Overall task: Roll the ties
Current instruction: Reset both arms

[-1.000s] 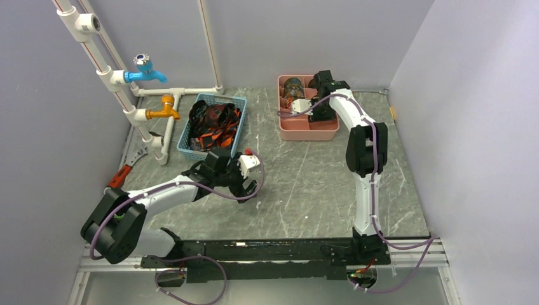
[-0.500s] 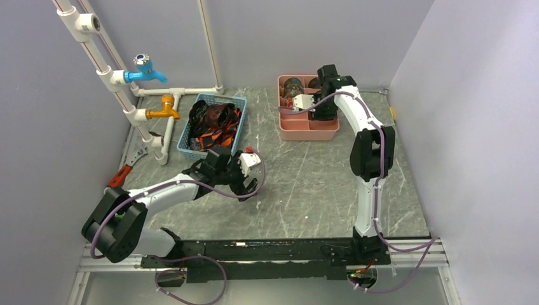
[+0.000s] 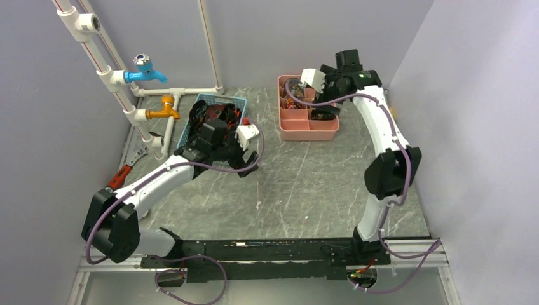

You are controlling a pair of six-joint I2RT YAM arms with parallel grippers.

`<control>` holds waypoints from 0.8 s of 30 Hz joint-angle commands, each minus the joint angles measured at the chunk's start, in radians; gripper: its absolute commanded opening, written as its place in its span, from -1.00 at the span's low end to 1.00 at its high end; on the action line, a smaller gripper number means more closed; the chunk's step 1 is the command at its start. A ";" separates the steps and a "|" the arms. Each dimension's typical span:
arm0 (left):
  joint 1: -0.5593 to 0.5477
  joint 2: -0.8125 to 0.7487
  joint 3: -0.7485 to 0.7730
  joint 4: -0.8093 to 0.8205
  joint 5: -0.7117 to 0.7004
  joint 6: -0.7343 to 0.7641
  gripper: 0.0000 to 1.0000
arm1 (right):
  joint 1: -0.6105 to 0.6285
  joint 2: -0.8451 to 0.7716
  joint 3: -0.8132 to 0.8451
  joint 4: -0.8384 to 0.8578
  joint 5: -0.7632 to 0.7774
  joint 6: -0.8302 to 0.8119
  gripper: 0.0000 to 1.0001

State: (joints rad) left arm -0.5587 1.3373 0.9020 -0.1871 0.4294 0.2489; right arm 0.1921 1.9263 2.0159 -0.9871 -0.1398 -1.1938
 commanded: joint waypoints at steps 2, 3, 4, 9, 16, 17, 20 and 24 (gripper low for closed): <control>0.066 -0.015 0.183 -0.201 -0.052 -0.044 0.99 | -0.051 -0.188 -0.111 0.131 -0.106 0.285 1.00; 0.072 -0.006 0.217 -0.237 -0.063 -0.042 0.99 | -0.062 -0.217 -0.136 0.153 -0.117 0.338 1.00; 0.086 0.002 0.261 -0.285 -0.073 -0.029 0.99 | -0.077 -0.250 -0.164 0.172 -0.130 0.392 1.00; 0.179 0.004 0.334 -0.468 -0.081 0.090 0.99 | -0.150 -0.420 -0.359 0.263 -0.204 0.653 0.99; 0.274 -0.027 0.294 -0.627 -0.183 0.028 0.99 | -0.188 -0.704 -0.812 0.371 -0.282 0.783 0.99; 0.282 -0.047 0.262 -0.620 -0.189 0.014 0.99 | -0.187 -0.727 -0.859 0.367 -0.289 0.793 0.99; 0.317 -0.099 0.179 -0.609 -0.208 -0.003 0.99 | -0.187 -0.770 -0.981 0.354 -0.277 0.813 0.99; 0.356 -0.163 0.098 -0.595 -0.254 -0.007 0.99 | -0.187 -0.808 -1.104 0.385 -0.217 0.842 0.99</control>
State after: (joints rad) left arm -0.2317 1.2507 1.0451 -0.7757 0.2306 0.2668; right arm 0.0051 1.1622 0.9840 -0.6724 -0.3820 -0.4126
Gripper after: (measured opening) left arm 0.994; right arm 0.994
